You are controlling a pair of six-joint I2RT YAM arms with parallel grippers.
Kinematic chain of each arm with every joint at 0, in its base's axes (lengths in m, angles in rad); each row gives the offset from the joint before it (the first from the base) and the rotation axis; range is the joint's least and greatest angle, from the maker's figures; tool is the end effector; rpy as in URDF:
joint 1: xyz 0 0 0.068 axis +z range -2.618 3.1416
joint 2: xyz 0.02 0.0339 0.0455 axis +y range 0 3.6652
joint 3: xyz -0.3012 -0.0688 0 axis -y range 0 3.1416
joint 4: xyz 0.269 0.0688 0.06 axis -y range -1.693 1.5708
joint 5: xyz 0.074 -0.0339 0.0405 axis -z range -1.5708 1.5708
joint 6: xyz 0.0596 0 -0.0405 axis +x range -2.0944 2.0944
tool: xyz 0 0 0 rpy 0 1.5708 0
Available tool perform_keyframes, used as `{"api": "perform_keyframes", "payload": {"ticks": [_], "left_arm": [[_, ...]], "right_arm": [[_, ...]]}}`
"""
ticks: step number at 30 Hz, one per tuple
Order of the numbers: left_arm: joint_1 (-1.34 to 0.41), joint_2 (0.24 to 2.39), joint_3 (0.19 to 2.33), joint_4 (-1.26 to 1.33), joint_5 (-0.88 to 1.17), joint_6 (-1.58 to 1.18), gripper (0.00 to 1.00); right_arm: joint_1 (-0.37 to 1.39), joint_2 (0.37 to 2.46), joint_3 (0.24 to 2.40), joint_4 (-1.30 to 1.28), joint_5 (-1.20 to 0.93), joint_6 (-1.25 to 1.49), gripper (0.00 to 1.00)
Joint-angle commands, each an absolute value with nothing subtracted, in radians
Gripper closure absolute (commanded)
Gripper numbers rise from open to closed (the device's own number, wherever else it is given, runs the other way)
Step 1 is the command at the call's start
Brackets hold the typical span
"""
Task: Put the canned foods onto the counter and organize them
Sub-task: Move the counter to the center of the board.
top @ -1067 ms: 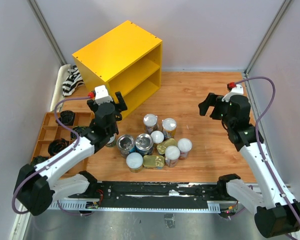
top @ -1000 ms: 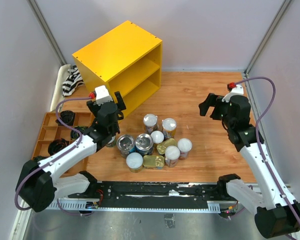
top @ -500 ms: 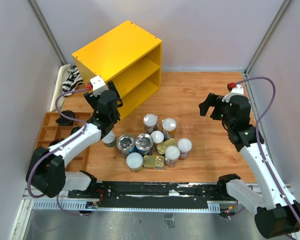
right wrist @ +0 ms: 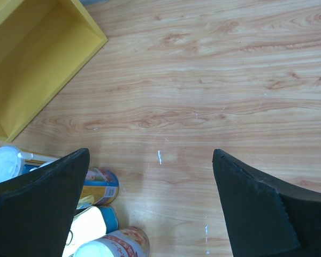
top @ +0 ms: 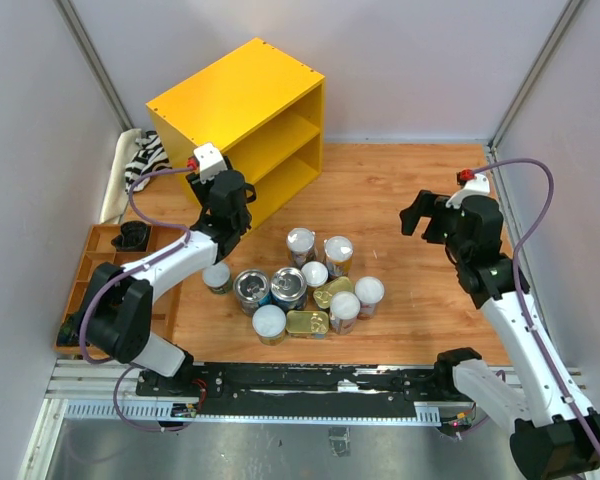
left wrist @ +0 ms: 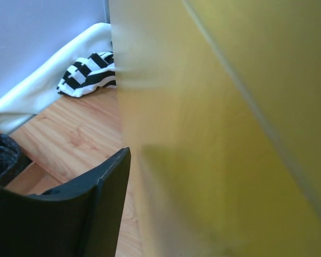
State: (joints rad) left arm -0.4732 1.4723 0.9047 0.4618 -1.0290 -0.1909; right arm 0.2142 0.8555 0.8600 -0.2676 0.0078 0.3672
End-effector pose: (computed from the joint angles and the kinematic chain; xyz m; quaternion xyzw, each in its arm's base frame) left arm 0.3380 -0.1157 0.3082 -0.2348 0.6871 0.1561 0.6696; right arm 0.2153 0.0464 0.3673 0.0630 0.7912 0.1714 0.5836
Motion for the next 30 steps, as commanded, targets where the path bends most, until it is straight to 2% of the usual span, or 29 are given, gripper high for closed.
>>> {"api": "perform_keyframes", "payload": {"ticks": [1, 4, 9, 11, 14, 30], "left_arm": [[-0.468, 1.539, 0.973, 0.504, -0.955, -0.208, 0.5], [-0.468, 1.554, 0.99, 0.511, -0.916, -0.205, 0.64], [-0.468, 1.561, 1.009, 0.539, -0.814, -0.158, 0.82], [-0.468, 1.567, 1.023, 0.526, -0.751, -0.13, 0.86], [-0.469, 1.568, 1.04, 0.488, -0.701, -0.112, 0.99], [-0.469, 1.239, 0.789, 0.421, -0.66, -0.203, 0.99]], "right_arm": [[0.225, 0.88, 0.876, -0.27, 0.061, 0.363, 0.02], [0.223, 0.896, 0.885, -0.263, 0.078, 0.351, 0.02], [0.224, 0.912, 0.885, -0.24, 0.078, 0.358, 0.02], [0.224, 0.921, 0.878, -0.226, 0.08, 0.362, 0.02], [0.223, 0.937, 0.881, -0.221, 0.074, 0.367, 0.02], [0.223, 0.982, 0.876, -0.172, 0.056, 0.387, 0.02]]}}
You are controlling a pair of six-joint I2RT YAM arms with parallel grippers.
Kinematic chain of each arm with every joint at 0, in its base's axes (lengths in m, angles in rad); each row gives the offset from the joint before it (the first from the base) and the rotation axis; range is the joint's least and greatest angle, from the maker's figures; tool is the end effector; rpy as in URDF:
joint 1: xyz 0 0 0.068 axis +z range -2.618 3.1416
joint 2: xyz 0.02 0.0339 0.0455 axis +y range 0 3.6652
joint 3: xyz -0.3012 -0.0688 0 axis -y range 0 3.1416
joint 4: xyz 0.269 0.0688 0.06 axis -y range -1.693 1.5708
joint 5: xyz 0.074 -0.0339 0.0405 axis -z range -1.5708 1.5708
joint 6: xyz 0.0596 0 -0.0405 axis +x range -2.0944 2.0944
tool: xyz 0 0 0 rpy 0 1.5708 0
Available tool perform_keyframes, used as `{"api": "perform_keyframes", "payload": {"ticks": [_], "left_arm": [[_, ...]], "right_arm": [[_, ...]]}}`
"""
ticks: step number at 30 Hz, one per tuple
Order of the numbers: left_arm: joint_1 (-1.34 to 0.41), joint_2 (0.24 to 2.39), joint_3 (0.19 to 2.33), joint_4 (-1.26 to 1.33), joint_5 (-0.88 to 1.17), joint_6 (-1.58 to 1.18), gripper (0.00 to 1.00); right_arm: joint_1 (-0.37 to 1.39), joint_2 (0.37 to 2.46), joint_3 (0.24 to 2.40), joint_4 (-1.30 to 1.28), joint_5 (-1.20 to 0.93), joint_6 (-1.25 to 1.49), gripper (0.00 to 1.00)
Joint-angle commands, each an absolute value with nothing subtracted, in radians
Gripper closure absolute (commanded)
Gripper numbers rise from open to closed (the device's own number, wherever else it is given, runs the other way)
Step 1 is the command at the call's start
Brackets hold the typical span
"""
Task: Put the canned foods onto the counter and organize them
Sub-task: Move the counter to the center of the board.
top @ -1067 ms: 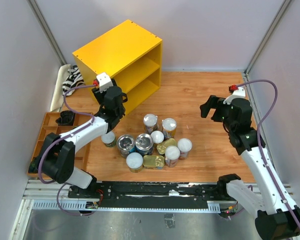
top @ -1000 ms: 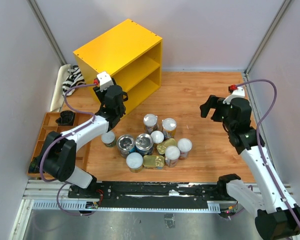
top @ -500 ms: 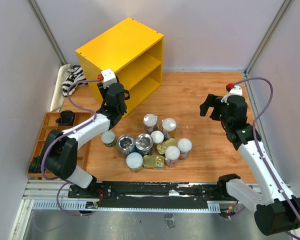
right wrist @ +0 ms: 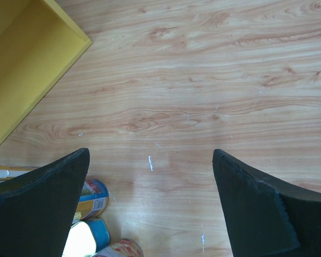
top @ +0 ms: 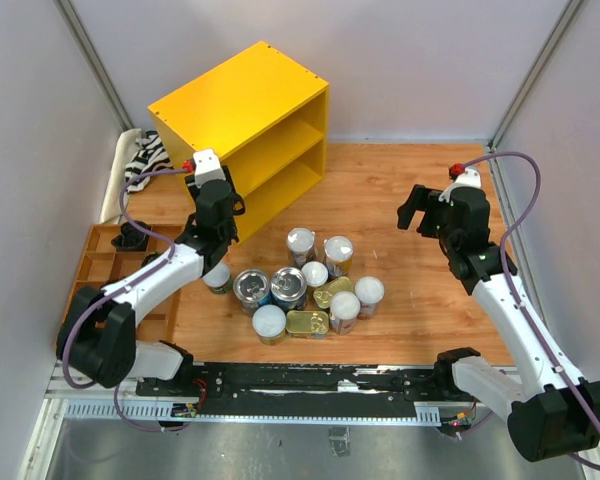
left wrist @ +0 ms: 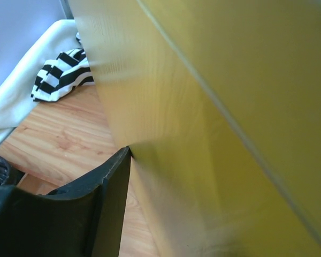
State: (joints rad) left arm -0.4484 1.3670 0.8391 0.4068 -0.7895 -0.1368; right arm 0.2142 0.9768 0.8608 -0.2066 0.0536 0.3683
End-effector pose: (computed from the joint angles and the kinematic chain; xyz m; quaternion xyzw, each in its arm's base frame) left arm 0.3218 -0.1079 0.3108 -0.1447 0.7222 0.0991 0.6691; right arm 0.2471 0.0505 0.3492 0.0781 0.8076 0.1469 0.5658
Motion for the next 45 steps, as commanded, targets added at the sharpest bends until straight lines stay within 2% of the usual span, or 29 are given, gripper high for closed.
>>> {"api": "perform_keyframes", "payload": {"ticks": [1, 8, 14, 18, 24, 29, 34, 40, 45], "left_arm": [[-0.469, 1.207, 0.768, 0.422, -0.639, -0.204, 0.99], [-0.469, 1.038, 0.678, 0.423, -0.455, -0.194, 0.99], [-0.469, 1.077, 0.705, 0.413, -0.237, -0.175, 1.0], [-0.469, 1.099, 0.686, 0.489, -0.113, -0.183, 0.99], [-0.469, 1.124, 0.7, 0.511, 0.057, -0.183, 1.0], [-0.469, 1.12, 0.695, 0.499, 0.101, -0.186, 1.0], [-0.469, 1.106, 0.69, 0.477, 0.11, -0.181, 1.0], [-0.469, 1.097, 0.68, 0.465, 0.104, -0.167, 0.99], [-0.469, 1.158, 0.699, 0.492, 0.102, -0.183, 1.0]], "right_arm": [[0.223, 0.982, 0.874, -0.169, 0.053, 0.389, 0.02], [0.225, 0.986, 0.846, -0.134, 0.016, 0.429, 0.02], [0.253, 1.005, 0.819, -0.005, -0.093, 0.427, 0.0], [0.334, 1.061, 0.872, 0.014, -0.031, 0.385, 0.04], [0.35, 1.147, 0.912, 0.202, -0.004, 0.361, 0.1], [0.35, 1.267, 0.962, 0.372, -0.011, 0.285, 0.15], [0.35, 1.424, 1.084, 0.409, -0.059, 0.26, 0.28], [0.353, 1.475, 1.106, 0.442, -0.023, 0.262, 0.47], [0.355, 1.443, 1.044, 0.468, 0.048, 0.288, 0.9]]}}
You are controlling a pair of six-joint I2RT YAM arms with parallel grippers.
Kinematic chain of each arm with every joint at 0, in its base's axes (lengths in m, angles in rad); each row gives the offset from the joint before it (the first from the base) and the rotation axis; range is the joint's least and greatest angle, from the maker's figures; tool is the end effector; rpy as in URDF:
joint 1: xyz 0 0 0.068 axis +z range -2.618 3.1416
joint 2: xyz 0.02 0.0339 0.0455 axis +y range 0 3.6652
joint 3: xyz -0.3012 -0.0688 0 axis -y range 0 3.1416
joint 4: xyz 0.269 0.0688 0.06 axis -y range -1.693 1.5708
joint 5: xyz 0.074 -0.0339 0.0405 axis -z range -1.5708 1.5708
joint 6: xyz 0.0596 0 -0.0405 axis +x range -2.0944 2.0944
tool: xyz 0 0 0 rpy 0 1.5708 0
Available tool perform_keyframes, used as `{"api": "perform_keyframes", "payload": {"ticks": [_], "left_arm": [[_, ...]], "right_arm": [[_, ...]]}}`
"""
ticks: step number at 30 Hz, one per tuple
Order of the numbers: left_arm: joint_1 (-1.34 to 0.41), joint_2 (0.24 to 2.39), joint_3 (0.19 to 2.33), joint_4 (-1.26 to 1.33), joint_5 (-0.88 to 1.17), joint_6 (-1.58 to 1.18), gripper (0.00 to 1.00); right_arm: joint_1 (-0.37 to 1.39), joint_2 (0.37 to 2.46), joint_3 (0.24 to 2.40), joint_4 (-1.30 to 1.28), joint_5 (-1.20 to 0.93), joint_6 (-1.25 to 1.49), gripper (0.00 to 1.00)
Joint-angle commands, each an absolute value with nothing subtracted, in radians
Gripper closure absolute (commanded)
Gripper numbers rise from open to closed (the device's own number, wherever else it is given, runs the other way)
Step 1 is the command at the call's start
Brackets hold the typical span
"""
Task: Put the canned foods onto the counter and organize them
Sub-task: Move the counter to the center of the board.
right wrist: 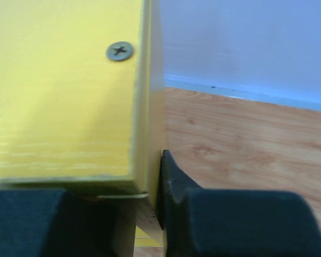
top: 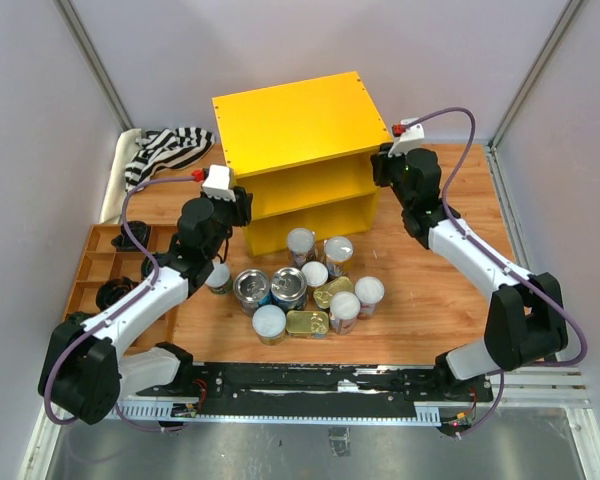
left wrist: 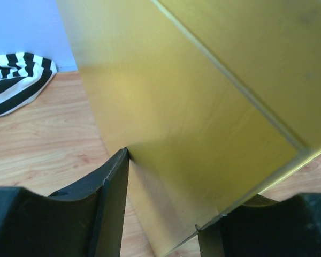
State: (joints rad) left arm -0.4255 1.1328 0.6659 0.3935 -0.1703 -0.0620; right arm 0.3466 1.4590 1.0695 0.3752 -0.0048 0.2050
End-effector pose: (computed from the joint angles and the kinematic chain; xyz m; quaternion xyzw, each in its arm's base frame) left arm 0.2700 -0.1113 0.3090 0.0750 0.7284 -0.1032 0.6732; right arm 0.3682 0.1333 0.3643 -0.0521 0.7102 0.1928 0.6750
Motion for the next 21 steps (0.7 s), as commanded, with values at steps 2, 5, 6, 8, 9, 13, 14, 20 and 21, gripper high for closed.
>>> {"api": "perform_keyframes", "payload": {"ticks": [2, 5, 6, 8, 9, 13, 14, 20, 21], "left_arm": [[-0.469, 1.204, 0.718, 0.512, 0.104, -0.188, 0.99], [-0.468, 1.292, 0.784, 0.536, 0.117, -0.181, 1.0], [-0.468, 1.331, 0.811, 0.543, 0.123, -0.178, 0.99], [-0.469, 1.41, 0.883, 0.55, 0.136, -0.176, 0.99], [-0.468, 1.456, 0.923, 0.549, 0.149, -0.178, 0.99], [-0.469, 1.643, 1.095, 0.553, 0.231, -0.197, 1.0], [-0.469, 1.685, 1.139, 0.554, 0.247, -0.206, 1.0], [-0.497, 1.909, 1.408, 0.526, 0.352, -0.212, 0.99], [-0.508, 1.94, 1.448, 0.517, 0.366, -0.2, 1.0]], "right_arm": [[0.356, 1.413, 1.0, 0.475, 0.094, 0.285, 0.99], [0.357, 1.352, 0.938, 0.475, 0.182, 0.272, 0.99], [0.357, 1.328, 0.918, 0.469, 0.219, 0.269, 0.99], [0.357, 1.273, 0.878, 0.451, 0.3, 0.272, 0.99], [0.357, 1.231, 0.858, 0.431, 0.347, 0.282, 0.99], [0.357, 1.09, 0.781, 0.316, 0.549, 0.35, 0.99], [0.357, 1.053, 0.765, 0.282, 0.59, 0.374, 0.99], [0.357, 0.881, 0.751, -0.09, 0.781, 0.547, 0.99], [0.358, 0.855, 0.747, -0.145, 0.809, 0.584, 0.99]]}}
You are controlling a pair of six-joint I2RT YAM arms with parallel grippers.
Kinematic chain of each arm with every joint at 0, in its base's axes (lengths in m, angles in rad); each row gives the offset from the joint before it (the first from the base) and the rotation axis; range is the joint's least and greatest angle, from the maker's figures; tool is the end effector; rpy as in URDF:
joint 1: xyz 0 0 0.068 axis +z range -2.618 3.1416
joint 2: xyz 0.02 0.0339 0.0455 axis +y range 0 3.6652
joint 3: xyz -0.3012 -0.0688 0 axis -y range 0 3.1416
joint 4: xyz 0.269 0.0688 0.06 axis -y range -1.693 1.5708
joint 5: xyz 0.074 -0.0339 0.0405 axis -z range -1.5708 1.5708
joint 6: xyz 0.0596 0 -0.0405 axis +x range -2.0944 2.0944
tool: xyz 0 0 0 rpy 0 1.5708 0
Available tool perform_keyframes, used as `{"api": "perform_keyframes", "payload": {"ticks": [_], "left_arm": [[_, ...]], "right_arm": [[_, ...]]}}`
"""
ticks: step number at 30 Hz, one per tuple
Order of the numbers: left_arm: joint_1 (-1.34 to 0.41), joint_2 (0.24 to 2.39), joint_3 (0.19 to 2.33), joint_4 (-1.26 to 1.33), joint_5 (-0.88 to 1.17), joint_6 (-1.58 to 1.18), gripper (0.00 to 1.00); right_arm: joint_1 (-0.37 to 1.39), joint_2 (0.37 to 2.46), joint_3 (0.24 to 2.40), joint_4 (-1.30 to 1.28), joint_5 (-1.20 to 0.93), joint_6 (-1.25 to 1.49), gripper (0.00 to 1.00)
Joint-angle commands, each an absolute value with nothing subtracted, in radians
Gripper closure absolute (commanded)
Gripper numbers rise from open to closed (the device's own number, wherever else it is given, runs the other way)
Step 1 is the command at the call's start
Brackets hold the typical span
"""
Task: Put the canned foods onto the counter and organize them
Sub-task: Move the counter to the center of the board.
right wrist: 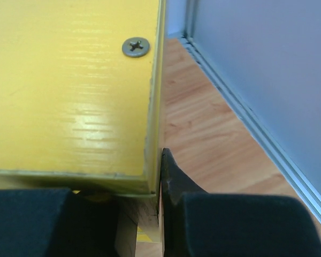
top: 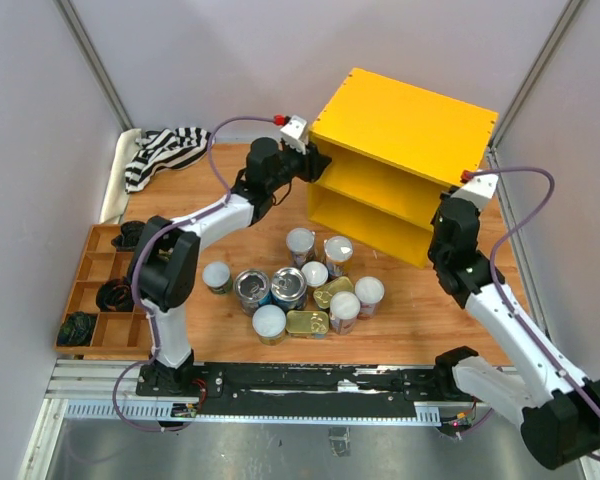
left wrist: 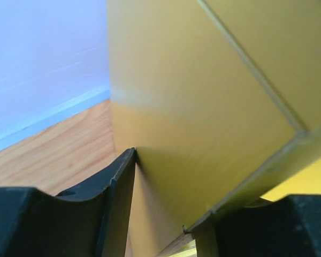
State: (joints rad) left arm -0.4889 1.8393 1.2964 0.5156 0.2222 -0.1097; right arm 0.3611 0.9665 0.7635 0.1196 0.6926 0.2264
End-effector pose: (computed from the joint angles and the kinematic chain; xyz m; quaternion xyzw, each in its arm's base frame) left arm 0.4293 -0.2433 0.3127 0.2102 0.6849 -0.2803 0.6388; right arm 0.2416 0.0506 0.3559 0.1827 0.7062 -0.0547 0.6819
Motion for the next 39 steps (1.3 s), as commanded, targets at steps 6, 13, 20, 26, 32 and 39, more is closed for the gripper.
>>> {"api": "perform_keyframes", "payload": {"ticks": [6, 13, 20, 26, 32, 39], "left_arm": [[-0.568, 2.14, 1.692, 0.519, 0.465, -0.204, 0.99], [-0.604, 2.454, 2.045, 0.551, 0.604, -0.28, 0.99], [-0.632, 2.563, 2.228, 0.531, 0.539, -0.266, 0.99], [-0.603, 2.526, 2.178, 0.57, 0.51, -0.259, 0.99], [-0.5, 2.57, 2.247, 0.626, 0.633, -0.379, 1.0], [-0.46, 2.562, 2.302, 0.455, 0.594, -0.193, 0.99]], "right_arm": [[0.357, 0.696, 0.723, -0.462, 0.93, 0.849, 0.99], [0.361, 0.659, 0.764, -0.769, 0.914, 1.12, 0.99], [0.388, 0.682, 0.79, -0.784, 0.866, 1.121, 0.83], [0.478, 0.623, 0.808, -0.702, 0.768, 0.937, 0.01], [0.702, 0.575, 0.774, -0.529, 0.726, 0.756, 0.01], [1.176, 0.811, 0.9, -0.101, 0.679, 0.114, 0.02]]}}
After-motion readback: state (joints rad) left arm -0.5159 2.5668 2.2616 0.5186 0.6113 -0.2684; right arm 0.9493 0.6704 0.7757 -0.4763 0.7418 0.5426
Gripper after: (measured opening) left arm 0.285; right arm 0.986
